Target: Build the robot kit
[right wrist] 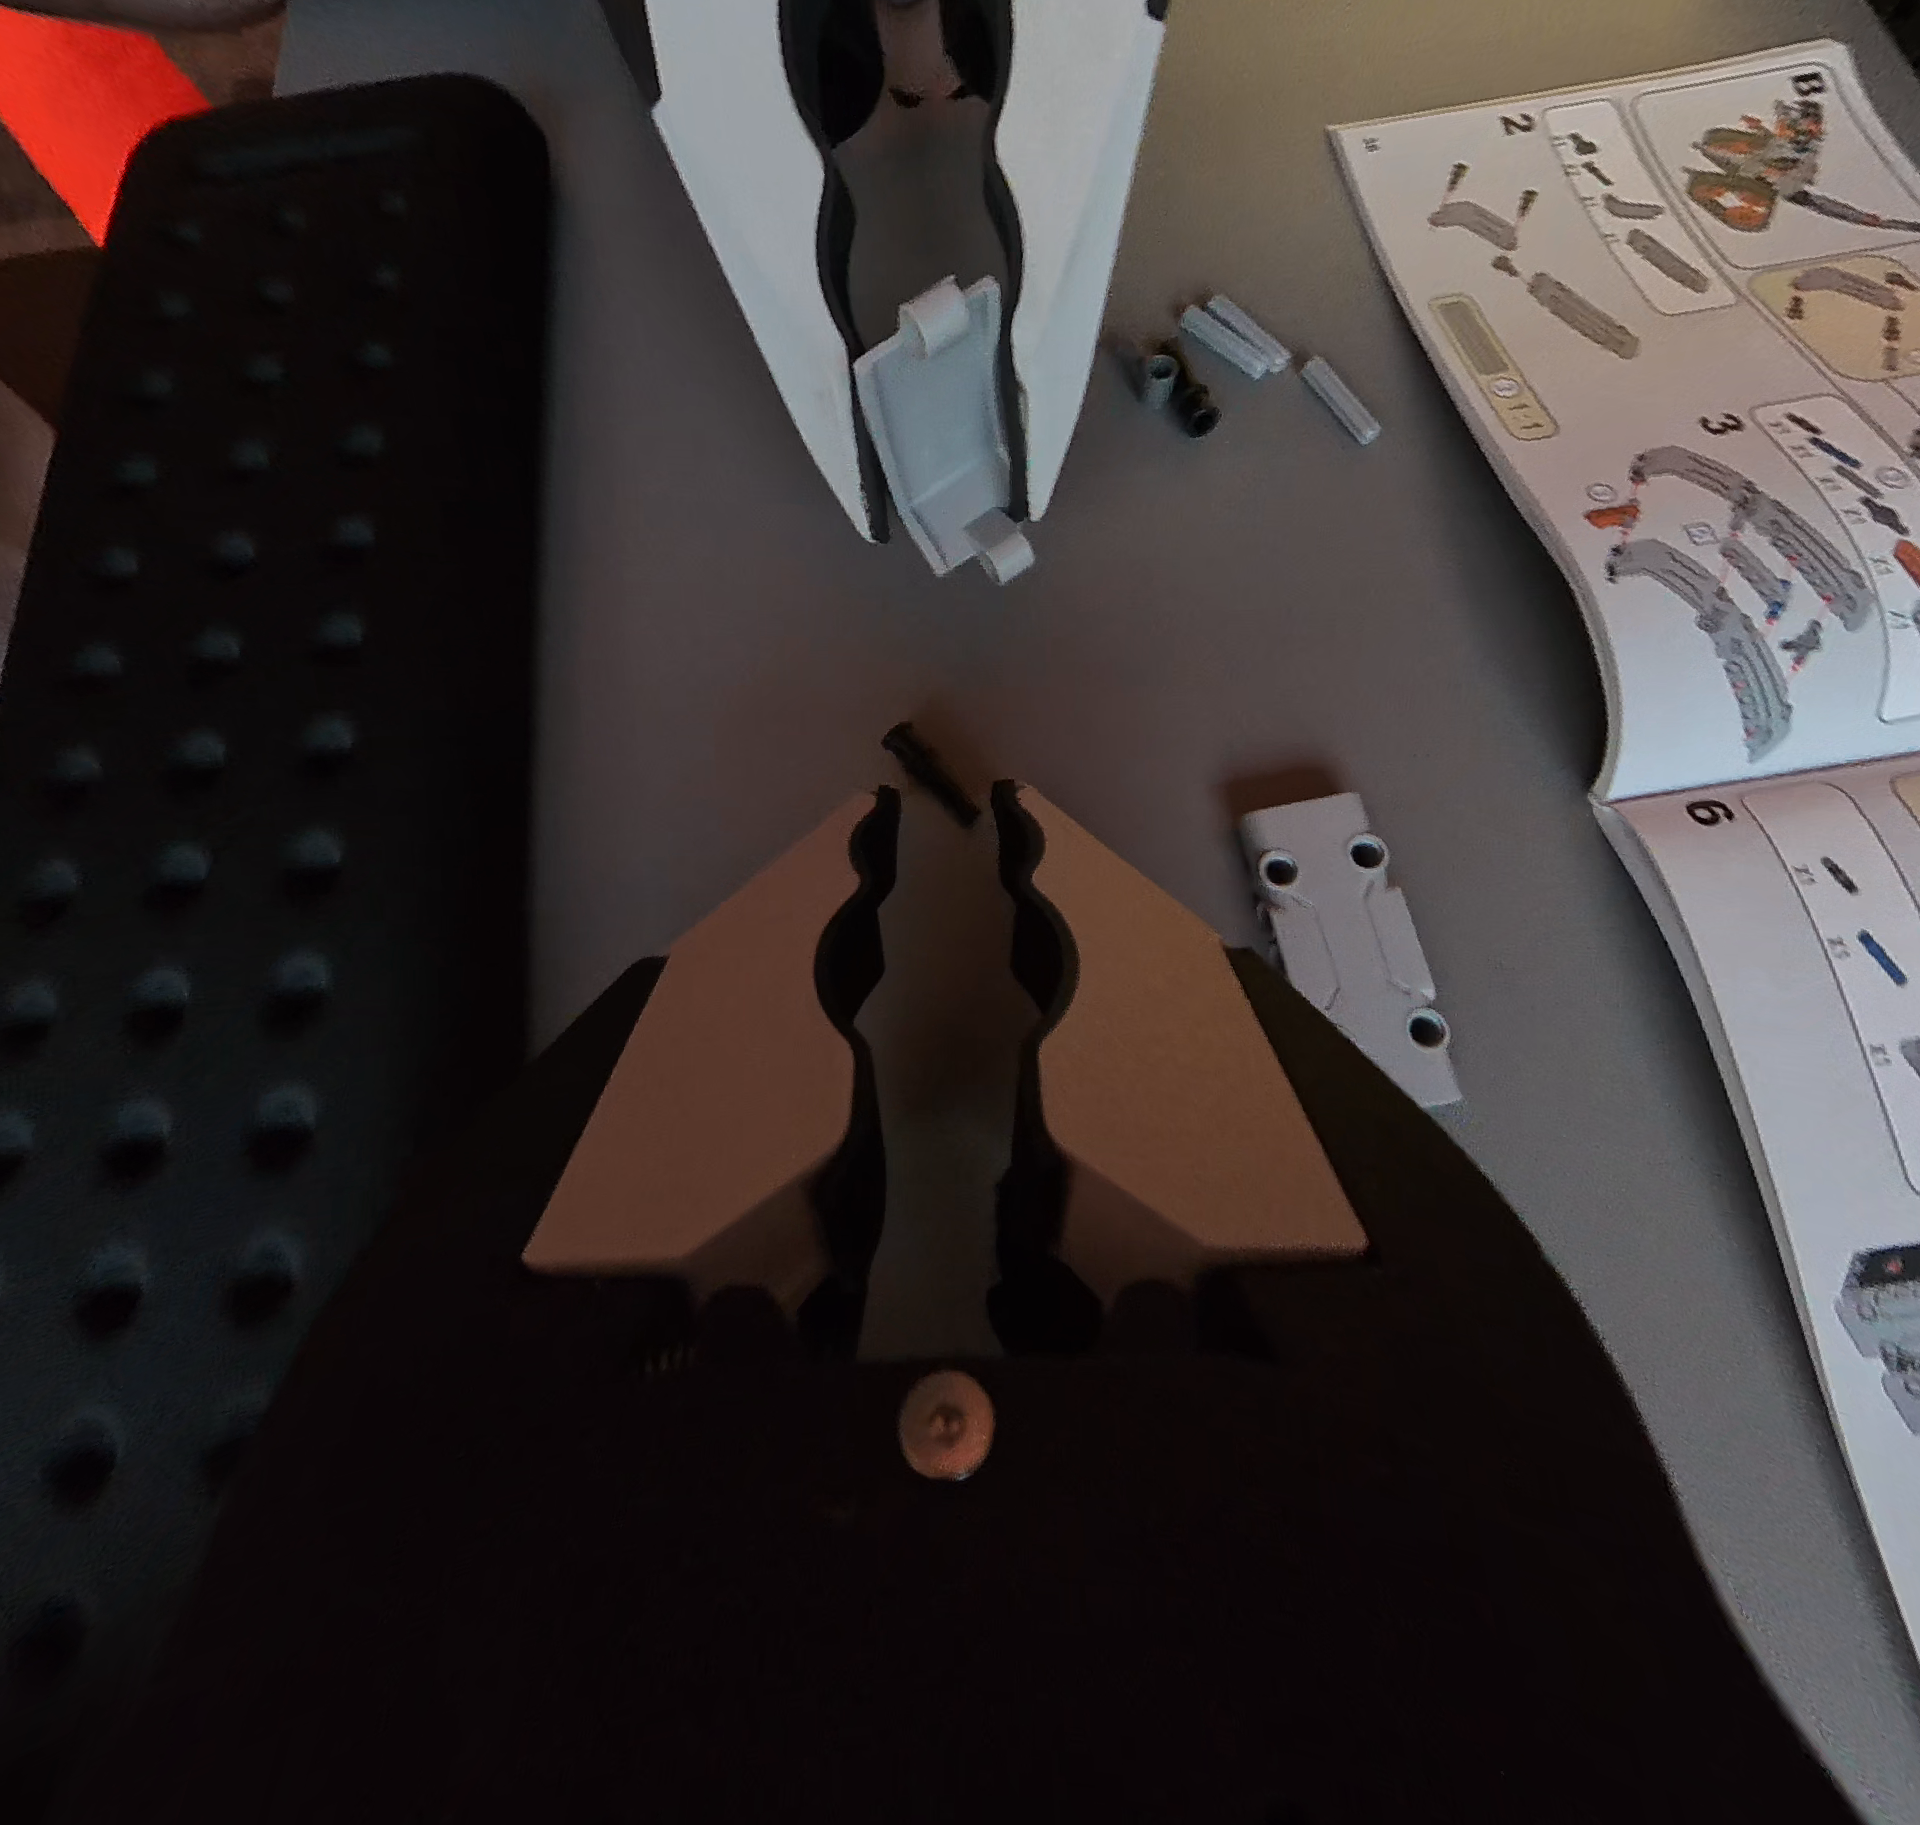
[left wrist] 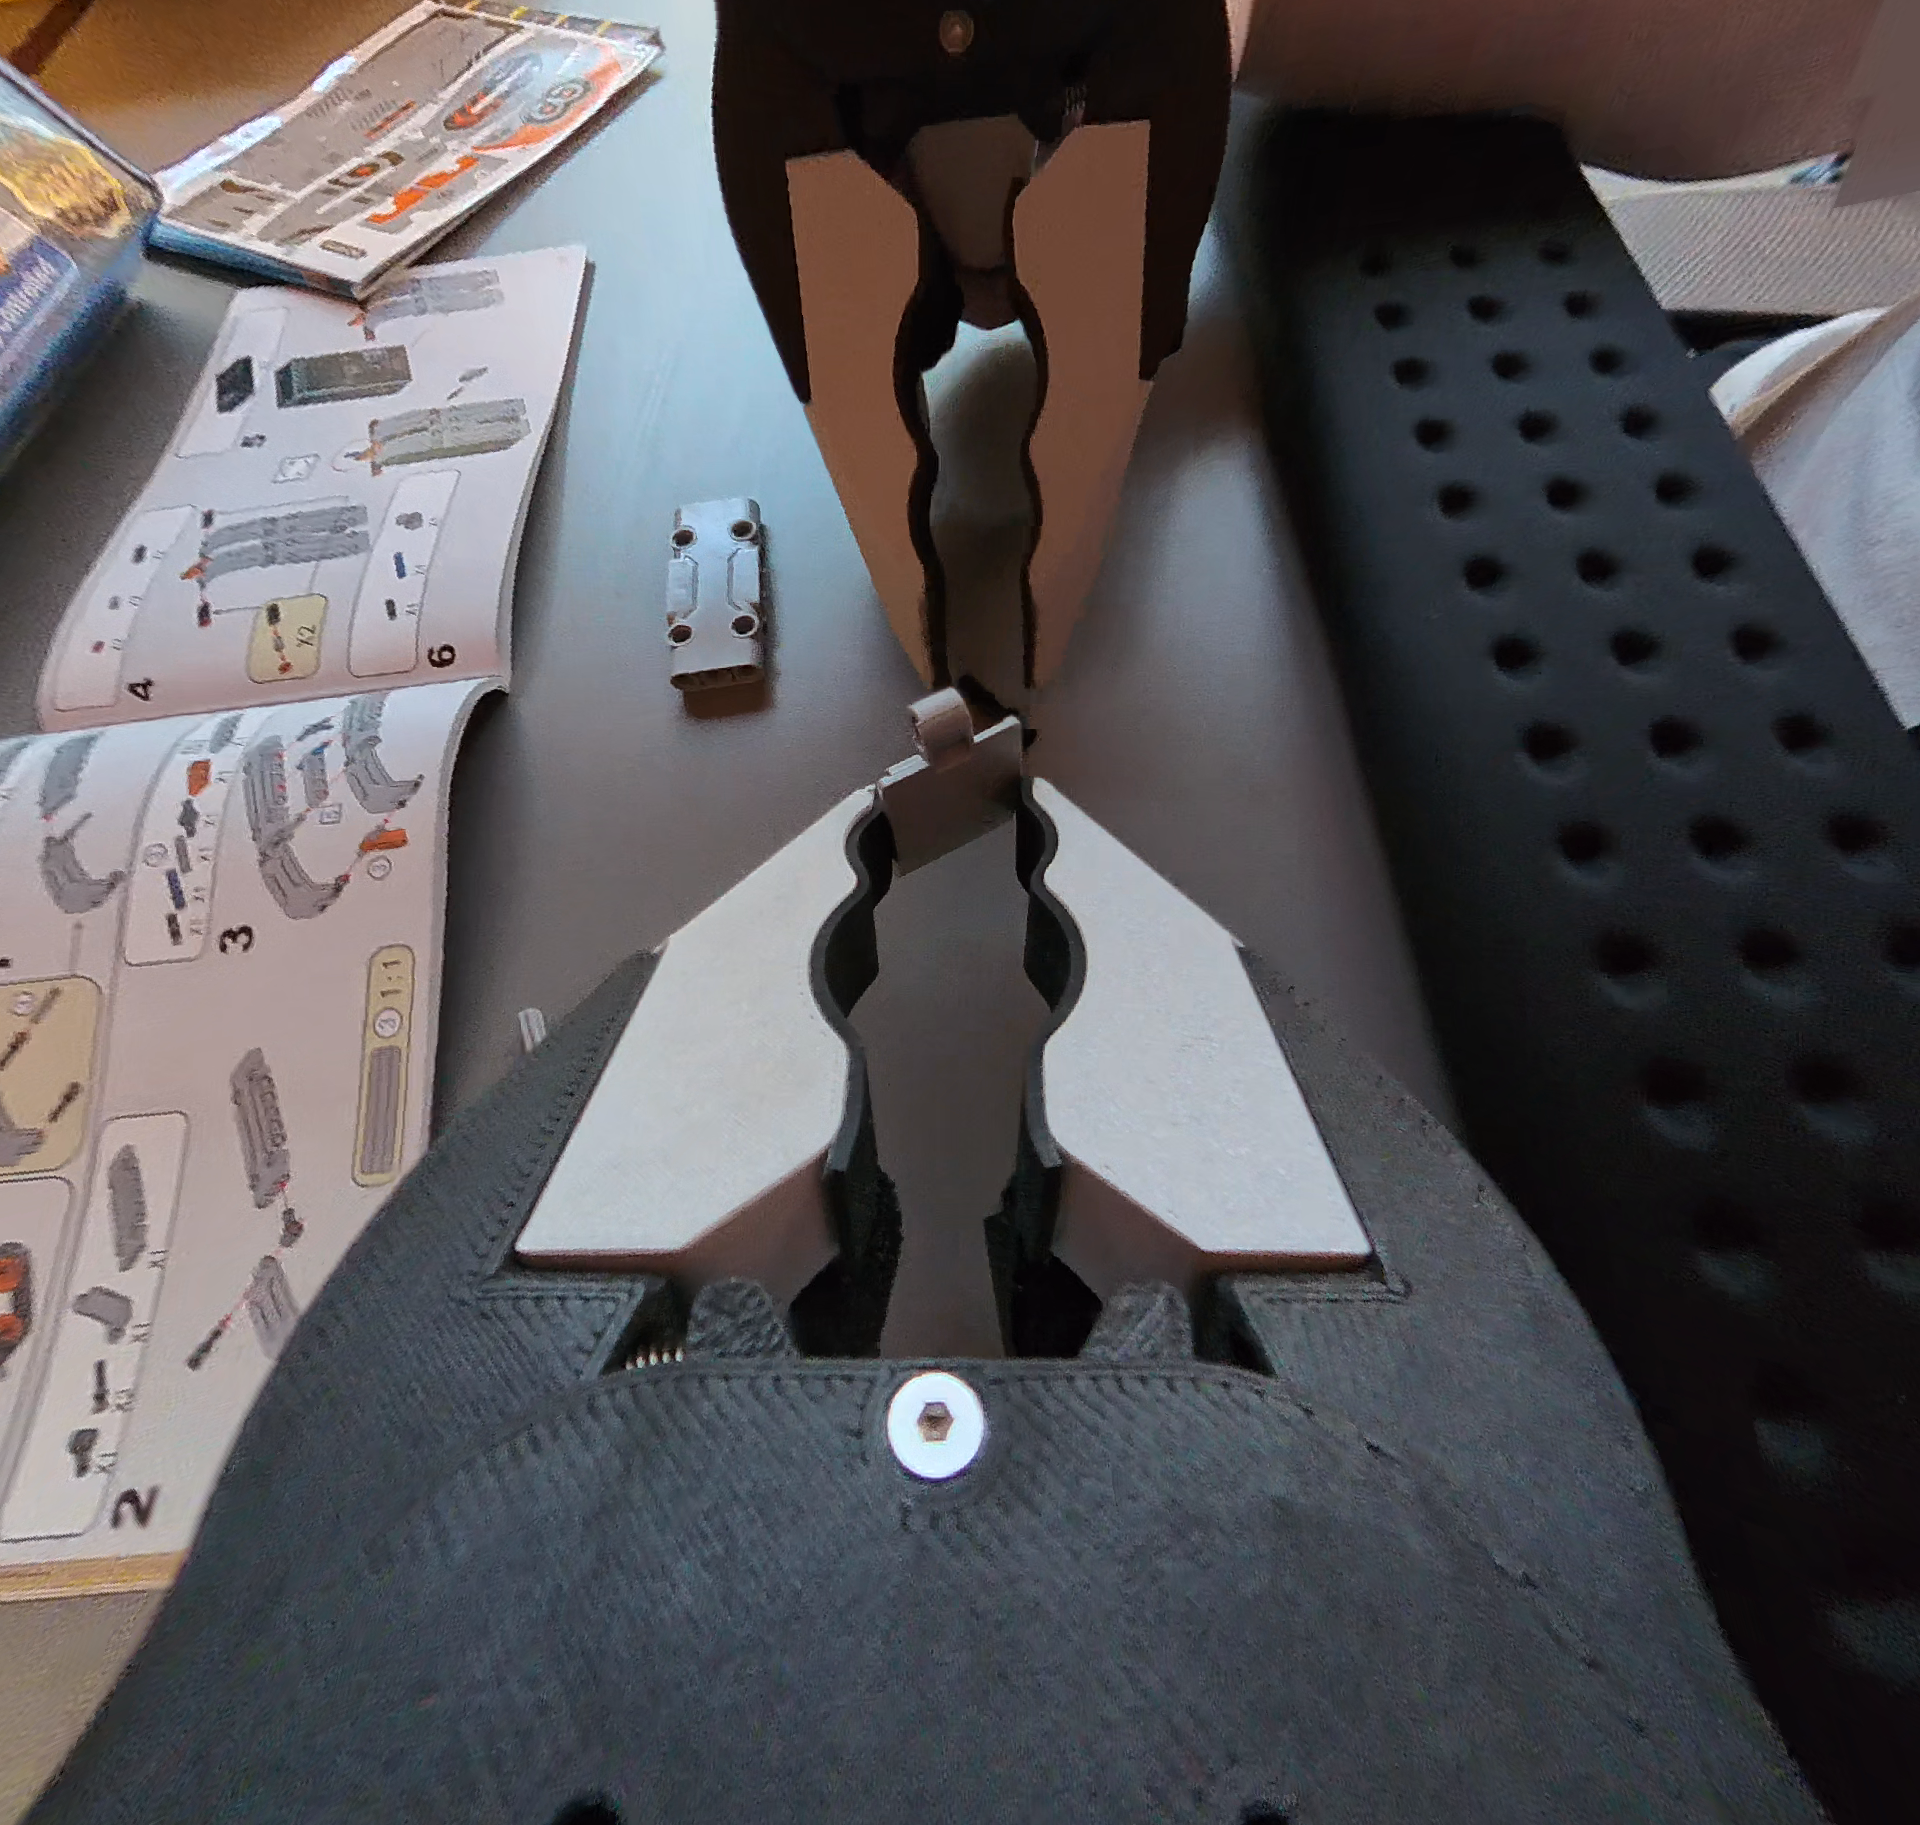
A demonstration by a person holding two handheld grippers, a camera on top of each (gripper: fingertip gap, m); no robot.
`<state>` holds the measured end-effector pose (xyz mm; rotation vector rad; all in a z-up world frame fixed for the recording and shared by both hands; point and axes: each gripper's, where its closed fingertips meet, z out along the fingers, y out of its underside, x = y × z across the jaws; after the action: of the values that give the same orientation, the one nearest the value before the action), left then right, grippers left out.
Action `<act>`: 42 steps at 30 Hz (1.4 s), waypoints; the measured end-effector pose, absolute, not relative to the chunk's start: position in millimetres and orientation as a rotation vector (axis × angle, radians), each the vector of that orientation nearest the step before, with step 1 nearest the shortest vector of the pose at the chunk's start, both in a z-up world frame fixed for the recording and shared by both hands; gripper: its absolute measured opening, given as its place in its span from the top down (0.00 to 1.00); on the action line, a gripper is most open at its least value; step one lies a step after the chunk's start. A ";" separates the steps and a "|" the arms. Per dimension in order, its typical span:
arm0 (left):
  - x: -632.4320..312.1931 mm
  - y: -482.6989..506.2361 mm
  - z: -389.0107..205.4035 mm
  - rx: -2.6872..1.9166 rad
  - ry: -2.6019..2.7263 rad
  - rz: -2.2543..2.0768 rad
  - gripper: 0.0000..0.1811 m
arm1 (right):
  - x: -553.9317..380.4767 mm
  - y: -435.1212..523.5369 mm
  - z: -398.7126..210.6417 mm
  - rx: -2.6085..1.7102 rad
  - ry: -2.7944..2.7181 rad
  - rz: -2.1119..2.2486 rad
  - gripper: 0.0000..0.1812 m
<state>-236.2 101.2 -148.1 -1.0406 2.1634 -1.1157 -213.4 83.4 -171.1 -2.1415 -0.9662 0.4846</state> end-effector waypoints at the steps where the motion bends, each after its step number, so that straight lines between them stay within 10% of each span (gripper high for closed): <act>1: -236.6 102.6 -148.1 -1.073 2.165 -1.131 0.88 | -211.9 84.7 -167.6 -2.142 -0.922 0.502 0.90; 20: -250.8 122.2 -168.0 -1.355 2.271 -0.910 0.88 | -259.7 135.5 -123.4 -2.127 -0.250 0.908 0.81; 24: -255.1 122.5 -170.0 -1.376 2.298 -0.878 0.88 | -262.9 139.8 -138.7 -2.213 -0.191 0.936 0.96; 42: -250.5 166.4 -120.3 -1.377 1.967 -0.867 0.76 | -251.8 189.5 -90.5 -1.969 0.127 1.731 0.97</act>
<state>-250.5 166.4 -120.3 -1.3769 1.9669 -0.8671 -251.8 189.5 -90.5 -1.9691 0.1275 1.7314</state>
